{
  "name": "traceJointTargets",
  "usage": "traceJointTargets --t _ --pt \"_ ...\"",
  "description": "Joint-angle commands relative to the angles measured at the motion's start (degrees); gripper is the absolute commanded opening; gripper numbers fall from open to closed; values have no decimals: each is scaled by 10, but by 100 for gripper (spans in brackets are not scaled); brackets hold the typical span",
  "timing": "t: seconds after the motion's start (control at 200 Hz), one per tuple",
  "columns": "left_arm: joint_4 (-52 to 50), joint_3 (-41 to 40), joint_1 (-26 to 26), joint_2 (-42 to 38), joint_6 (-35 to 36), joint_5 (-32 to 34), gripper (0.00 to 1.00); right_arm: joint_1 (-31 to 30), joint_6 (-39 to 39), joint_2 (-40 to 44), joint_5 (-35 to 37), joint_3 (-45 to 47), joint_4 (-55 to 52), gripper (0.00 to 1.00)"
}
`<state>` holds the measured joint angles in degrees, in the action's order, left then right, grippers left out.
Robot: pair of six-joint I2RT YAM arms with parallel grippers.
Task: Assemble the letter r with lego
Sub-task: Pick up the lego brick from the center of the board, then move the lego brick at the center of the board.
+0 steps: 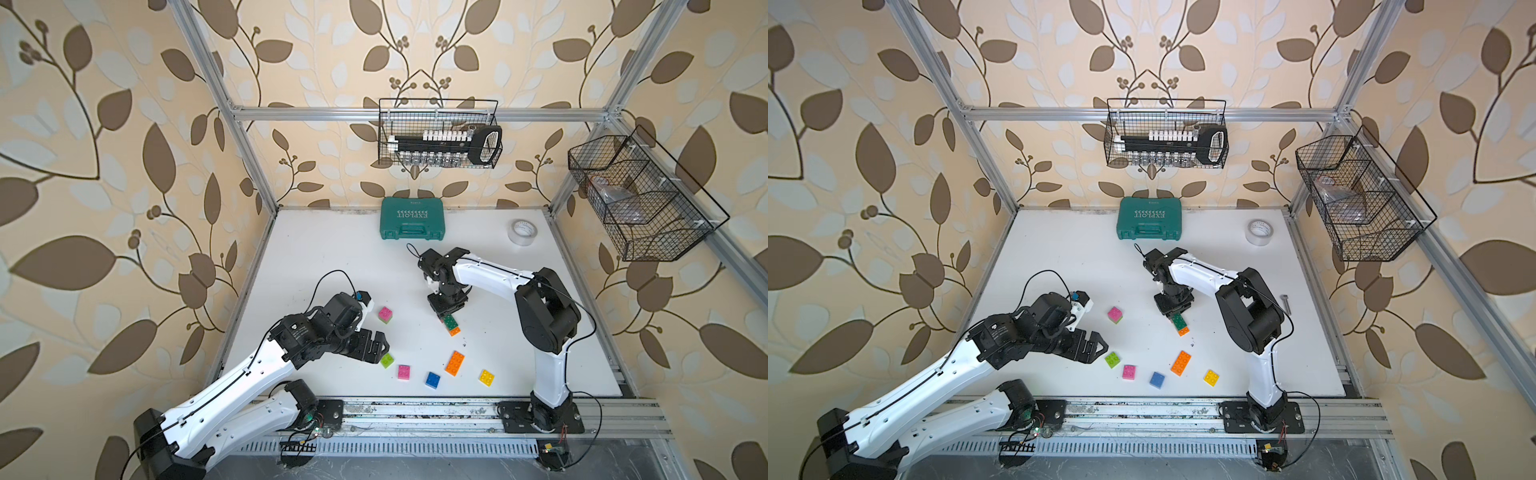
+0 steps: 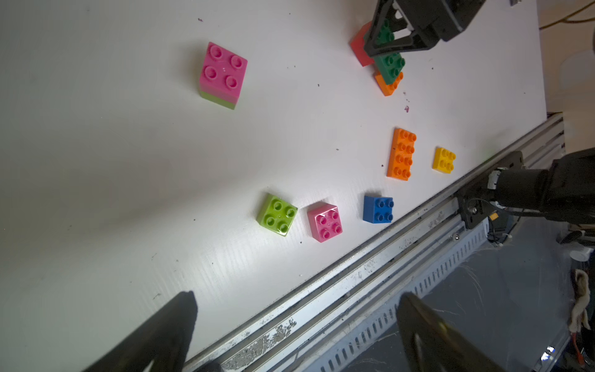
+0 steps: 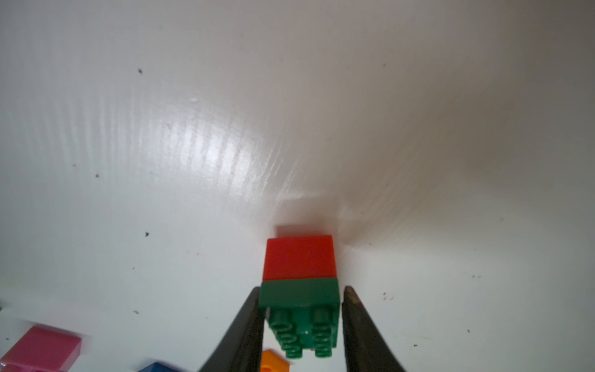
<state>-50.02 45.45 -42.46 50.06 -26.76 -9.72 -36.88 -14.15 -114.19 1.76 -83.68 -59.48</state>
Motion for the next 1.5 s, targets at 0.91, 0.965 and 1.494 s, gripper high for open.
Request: traceJointTargets --t 0.91,0.965,1.494 --pt "-3 228 220 420 22 -32 84 3 -8 124 -12 37 -51 0" --pt "-5 235 220 440 29 -26 82 3 -9 136 -15 40 -54 0" --pt "-2 263 189 544 58 -29 64 3 -12 185 -24 59 -58 0"
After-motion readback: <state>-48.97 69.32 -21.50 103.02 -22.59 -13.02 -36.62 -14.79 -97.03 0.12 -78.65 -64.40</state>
